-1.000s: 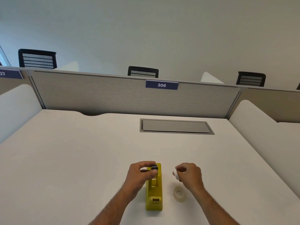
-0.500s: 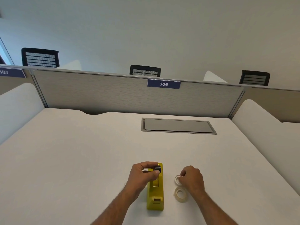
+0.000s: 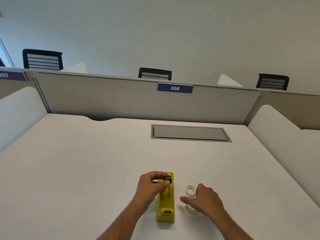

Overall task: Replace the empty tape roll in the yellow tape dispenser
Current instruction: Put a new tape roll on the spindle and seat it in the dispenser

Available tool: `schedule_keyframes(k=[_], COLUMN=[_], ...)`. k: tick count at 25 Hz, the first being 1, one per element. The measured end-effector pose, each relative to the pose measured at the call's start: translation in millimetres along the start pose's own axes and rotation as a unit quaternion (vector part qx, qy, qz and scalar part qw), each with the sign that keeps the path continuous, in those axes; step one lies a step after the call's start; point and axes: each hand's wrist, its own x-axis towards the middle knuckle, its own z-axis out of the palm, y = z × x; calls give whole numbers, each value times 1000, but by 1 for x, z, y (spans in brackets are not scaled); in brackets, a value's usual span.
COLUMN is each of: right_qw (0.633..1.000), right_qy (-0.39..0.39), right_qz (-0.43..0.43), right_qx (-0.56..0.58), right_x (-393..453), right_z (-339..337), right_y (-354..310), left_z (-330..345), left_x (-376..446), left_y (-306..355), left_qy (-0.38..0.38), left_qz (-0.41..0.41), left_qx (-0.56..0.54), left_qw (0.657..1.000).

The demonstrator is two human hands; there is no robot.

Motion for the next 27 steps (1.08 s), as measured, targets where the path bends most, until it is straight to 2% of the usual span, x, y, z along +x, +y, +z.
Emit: schedule_keyframes(k=[7, 9, 10, 12, 14, 16, 17, 21, 27], right_qw=[1000, 998, 994, 959, 895, 842, 827, 800, 789], right_qy=[-27, -32, -36, -58, -81, -87, -84, -97, -117], right_qz=[4, 0, -5, -21, -54, -96, -113, -142, -161], right_qx=[9, 45, 98, 276, 434, 524, 545, 575, 581], right_x=[-8, -9, -10, -10, -12, -15, -16, -17, -19], right_z=[9, 6, 5, 2, -4, -12, -16, -19, -18], right_y=[-3, -3, -3, -4, -8, -12, -15, -23, -29], left_z=[2, 2, 1, 1, 2, 3, 4, 6, 2], left_x=[-1, -1, -1, -2, -3, -4, -4, -6, -7], left_y=[-1, -1, -1, 0, 0, 1, 2, 5, 7], left_qy=[-5, -5, -6, -9, -14, -18, -18, -25, -44], left_qz=[2, 4, 5, 7, 11, 14, 15, 23, 34], left_qx=[-3, -1, -1, -1, 3, 7, 10, 24, 24], left_qw=[1000, 1000, 1000, 1000, 1000, 1000, 1000, 999, 998])
